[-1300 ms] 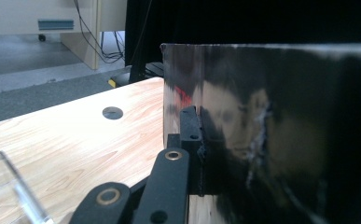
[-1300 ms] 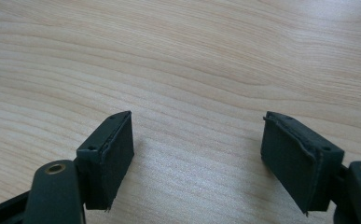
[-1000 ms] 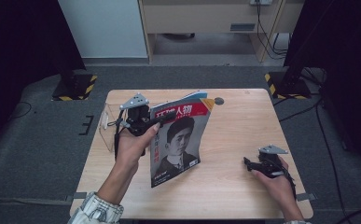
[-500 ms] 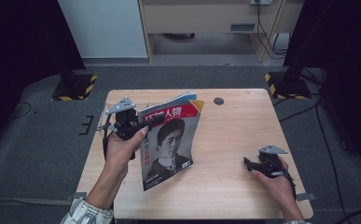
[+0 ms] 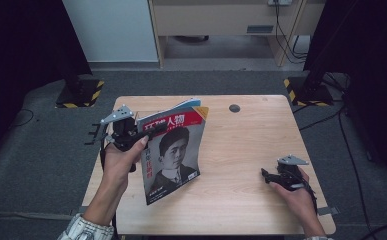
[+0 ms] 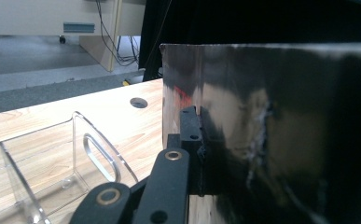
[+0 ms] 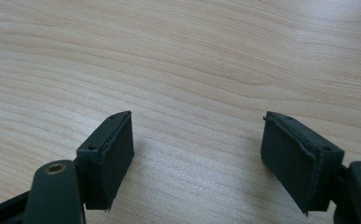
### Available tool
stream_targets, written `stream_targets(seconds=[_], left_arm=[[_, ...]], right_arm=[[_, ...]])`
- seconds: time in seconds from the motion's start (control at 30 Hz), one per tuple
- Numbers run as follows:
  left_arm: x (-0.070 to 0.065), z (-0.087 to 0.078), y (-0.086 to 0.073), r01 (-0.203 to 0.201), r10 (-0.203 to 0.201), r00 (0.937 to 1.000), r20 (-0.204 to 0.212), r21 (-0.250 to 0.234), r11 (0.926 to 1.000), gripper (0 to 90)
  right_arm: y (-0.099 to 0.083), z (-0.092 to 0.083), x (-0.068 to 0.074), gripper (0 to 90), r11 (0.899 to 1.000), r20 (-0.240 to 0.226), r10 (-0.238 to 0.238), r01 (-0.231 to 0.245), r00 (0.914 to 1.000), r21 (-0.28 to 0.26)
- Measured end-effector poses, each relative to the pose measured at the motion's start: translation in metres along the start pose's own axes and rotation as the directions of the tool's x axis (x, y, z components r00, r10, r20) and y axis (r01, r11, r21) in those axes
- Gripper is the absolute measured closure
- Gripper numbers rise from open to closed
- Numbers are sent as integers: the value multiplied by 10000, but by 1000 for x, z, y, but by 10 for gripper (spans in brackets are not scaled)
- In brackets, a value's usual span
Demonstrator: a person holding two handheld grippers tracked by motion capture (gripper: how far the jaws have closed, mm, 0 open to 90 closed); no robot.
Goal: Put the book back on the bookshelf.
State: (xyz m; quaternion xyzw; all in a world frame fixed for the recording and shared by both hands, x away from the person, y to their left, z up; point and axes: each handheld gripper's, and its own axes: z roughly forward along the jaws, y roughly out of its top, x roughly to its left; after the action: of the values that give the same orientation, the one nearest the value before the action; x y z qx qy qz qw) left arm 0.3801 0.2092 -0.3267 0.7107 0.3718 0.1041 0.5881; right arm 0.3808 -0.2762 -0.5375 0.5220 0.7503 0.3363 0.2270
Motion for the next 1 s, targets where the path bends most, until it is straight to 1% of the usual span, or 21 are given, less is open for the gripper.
stream_targets(seconds=[0.17,0.47,1.0], left_arm=[[2,-9,-1,32,-32,10000,-33,-87,10000,864],[7,-22,-2,42,-44,9998,-204,-98,9999,865],[20,-47,-8,124,-136,9980,-621,-211,9997,864]], right_arm=[[0,0,0,256,10000,2,3,-3,10000,-2],[0,0,0,256,10000,20,27,-27,10000,-8],[0,0,1,256,10000,-7,16,-16,10000,-10]])
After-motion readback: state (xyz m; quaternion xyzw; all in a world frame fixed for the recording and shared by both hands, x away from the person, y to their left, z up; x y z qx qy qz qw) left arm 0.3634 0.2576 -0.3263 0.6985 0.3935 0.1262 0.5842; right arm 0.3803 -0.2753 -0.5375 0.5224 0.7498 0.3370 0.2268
